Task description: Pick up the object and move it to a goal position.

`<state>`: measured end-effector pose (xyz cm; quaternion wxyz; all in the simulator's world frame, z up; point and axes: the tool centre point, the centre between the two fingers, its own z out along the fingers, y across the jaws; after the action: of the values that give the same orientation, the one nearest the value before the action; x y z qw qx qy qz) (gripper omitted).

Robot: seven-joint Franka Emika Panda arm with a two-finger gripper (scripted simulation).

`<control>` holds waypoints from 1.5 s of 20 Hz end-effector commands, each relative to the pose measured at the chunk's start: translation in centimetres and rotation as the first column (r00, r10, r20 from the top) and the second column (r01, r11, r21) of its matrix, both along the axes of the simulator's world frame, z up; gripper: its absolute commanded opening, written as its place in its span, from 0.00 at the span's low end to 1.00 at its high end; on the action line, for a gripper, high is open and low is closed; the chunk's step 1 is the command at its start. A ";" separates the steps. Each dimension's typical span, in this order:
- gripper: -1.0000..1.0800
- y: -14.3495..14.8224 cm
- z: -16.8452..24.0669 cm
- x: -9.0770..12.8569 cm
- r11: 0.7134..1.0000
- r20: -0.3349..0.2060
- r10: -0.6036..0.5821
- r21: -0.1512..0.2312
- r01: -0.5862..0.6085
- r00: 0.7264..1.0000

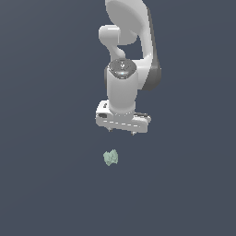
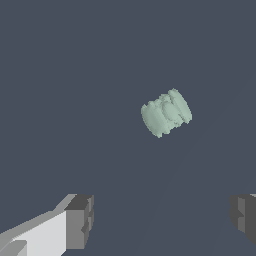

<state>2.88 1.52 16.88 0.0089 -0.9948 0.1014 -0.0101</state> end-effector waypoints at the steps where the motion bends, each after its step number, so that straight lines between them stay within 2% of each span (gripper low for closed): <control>1: 0.96 -0.3 -0.5 0.5 0.997 -0.004 -0.073 0.003 0.073 0.997; 7: 0.96 -1.2 -1.7 1.7 0.967 -0.013 -0.254 0.006 0.254 0.967; 14: 0.96 -2.2 -3.2 3.0 0.892 -0.022 -0.451 0.004 0.451 0.892; 20: 0.96 -3.1 -4.5 4.0 0.798 -0.027 -0.603 -0.001 0.603 0.798; 30: 0.96 -4.3 -6.5 5.5 0.609 -0.026 -0.793 -0.011 0.793 0.609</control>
<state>8.17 -2.61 10.66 0.0037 -0.8570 0.5152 0.0014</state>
